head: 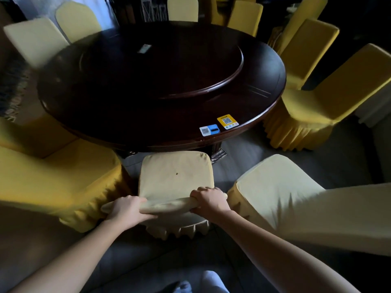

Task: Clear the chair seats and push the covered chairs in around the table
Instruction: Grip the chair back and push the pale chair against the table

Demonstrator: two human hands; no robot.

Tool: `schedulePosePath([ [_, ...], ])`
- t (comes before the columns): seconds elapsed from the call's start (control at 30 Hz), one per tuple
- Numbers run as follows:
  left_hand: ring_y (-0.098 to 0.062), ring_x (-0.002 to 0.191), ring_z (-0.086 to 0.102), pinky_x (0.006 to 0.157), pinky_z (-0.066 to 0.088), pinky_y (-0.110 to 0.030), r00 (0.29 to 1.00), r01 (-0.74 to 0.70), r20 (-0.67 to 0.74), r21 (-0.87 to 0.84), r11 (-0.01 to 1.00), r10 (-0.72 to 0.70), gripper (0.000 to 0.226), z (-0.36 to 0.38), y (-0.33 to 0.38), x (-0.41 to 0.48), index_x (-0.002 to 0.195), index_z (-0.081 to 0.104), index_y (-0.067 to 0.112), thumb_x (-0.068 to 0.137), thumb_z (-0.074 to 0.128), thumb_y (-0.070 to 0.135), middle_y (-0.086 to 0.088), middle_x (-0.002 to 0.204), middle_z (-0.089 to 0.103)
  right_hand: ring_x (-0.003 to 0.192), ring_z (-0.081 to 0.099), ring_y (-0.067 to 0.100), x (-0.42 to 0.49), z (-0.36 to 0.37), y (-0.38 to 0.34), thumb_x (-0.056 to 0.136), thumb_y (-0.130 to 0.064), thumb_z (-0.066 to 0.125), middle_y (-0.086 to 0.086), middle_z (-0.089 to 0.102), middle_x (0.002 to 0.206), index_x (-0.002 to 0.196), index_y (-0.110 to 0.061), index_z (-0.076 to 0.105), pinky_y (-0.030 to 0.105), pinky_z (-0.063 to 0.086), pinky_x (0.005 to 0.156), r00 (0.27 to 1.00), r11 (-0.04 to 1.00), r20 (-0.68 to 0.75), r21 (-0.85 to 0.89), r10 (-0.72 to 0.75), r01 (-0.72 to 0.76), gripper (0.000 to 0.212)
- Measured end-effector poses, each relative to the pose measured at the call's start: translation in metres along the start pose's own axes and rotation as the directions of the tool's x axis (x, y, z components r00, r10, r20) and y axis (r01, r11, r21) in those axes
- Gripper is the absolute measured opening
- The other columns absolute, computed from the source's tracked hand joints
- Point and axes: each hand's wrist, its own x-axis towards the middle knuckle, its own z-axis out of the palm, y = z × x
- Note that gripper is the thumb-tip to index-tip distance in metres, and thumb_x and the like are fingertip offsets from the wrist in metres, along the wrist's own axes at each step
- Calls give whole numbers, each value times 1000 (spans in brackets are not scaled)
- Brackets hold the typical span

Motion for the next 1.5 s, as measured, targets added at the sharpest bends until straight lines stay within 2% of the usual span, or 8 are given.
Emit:
schedulePosePath([
  [0.2,-19,94,65,71,47,-28,998,-58,6,-97,994,59,83,-5,4,0,110,63,39,65,17,91,7,101,70,103,55,22,-27,19,2,74,-44,64,-6,61,104,112,-29,58,36,39,89,969,995,-239,90,59,-39,41],
  [0.4,-26,112,58,86,44,-32,997,-48,58,-159,986,58,60,-20,79,1,122,59,36,88,23,69,-1,122,65,144,15,24,-73,24,15,80,-39,62,-1,27,154,145,-31,24,47,4,117,971,986,-226,160,71,-35,76],
  [0.63,-15,138,32,113,16,-34,956,-291,-14,-188,938,294,85,-33,239,11,141,41,21,79,18,75,0,147,43,146,9,27,-163,-9,116,83,-37,58,4,22,157,143,-25,32,55,10,116,923,950,-234,139,307,-281,67],
  [0.83,-15,143,22,116,6,-37,830,-552,-69,-248,796,554,91,-36,444,-2,146,30,16,75,14,70,-1,153,32,144,18,26,-280,-39,220,79,-33,64,3,32,152,139,-24,40,56,11,116,845,900,-313,100,433,-424,65],
  [0.93,-16,143,22,117,5,-40,769,-618,-12,-270,738,639,71,-34,527,-18,147,26,17,88,36,55,-1,154,29,144,22,26,-337,-49,270,77,-36,64,1,37,150,137,-24,43,56,16,114,773,842,-361,73,521,-534,64],
  [1.17,-21,140,28,114,25,-39,682,-645,104,-380,663,724,77,-28,623,-45,147,21,15,87,59,43,-4,155,24,147,6,20,-446,-58,341,83,-36,62,-3,19,158,145,-28,31,50,10,115,613,669,-299,143,731,-729,69],
  [1.27,-24,135,35,109,34,-40,707,-589,149,-419,692,692,80,-35,652,-39,147,18,17,85,61,43,-3,152,27,147,7,21,-460,-60,367,83,-32,63,-2,19,158,145,-27,32,49,11,116,579,640,-291,197,762,-743,69],
  [1.5,-32,127,45,102,41,-41,795,-458,223,-390,799,564,78,-38,732,-4,138,26,8,82,68,41,-14,143,42,147,2,20,-444,-75,435,83,-31,62,-2,9,160,148,-29,23,47,13,116,663,685,-172,189,729,-704,76],
])
